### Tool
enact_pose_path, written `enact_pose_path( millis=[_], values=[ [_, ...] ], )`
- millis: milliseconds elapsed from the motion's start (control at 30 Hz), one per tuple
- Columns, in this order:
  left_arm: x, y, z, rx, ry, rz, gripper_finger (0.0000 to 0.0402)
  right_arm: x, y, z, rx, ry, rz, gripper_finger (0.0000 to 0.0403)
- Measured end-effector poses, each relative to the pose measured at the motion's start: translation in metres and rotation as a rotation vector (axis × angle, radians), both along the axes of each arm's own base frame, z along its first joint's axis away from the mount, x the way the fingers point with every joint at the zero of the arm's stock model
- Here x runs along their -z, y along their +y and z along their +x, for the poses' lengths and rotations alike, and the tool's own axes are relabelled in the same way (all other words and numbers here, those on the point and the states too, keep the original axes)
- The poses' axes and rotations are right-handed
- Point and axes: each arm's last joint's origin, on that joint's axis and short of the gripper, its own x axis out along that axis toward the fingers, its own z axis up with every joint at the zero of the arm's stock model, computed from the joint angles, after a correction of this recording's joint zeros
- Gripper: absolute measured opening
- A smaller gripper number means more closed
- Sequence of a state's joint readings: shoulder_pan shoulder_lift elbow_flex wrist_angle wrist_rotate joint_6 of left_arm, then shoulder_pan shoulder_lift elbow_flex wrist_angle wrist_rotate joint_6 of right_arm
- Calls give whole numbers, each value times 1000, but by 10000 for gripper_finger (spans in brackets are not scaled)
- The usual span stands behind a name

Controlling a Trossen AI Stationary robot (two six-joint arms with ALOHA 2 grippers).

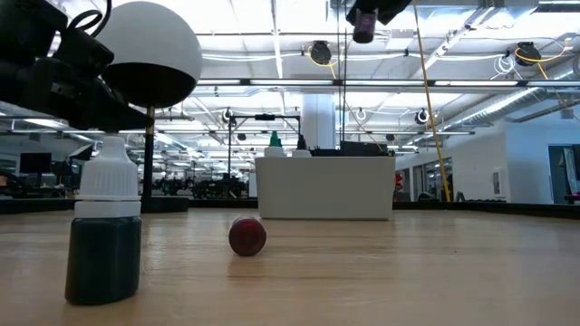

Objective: Pick & Place food coloring
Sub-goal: Put the small blue food coloring bottle into the gray bin

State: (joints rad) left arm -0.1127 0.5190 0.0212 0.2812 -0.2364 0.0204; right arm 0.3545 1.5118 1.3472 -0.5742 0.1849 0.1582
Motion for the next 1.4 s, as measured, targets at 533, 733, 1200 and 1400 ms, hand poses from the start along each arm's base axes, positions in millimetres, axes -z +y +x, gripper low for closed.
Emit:
enact_pose_path(
  millis=[533,733,1200,1400],
  values=[
    [2,0,0,-11,15,-47,37,-3,-51,-26,163,43,21,61],
    [2,0,0,-11,15,-45,37,23,-72,-40,200,7,71,62],
    [2,0,0,-10,16,-44,37,38,-106,-46,307,16,51,62],
    [1,0,0,-4,8,-15,37,38,-128,-46,317,21,12,63]
  ],
)
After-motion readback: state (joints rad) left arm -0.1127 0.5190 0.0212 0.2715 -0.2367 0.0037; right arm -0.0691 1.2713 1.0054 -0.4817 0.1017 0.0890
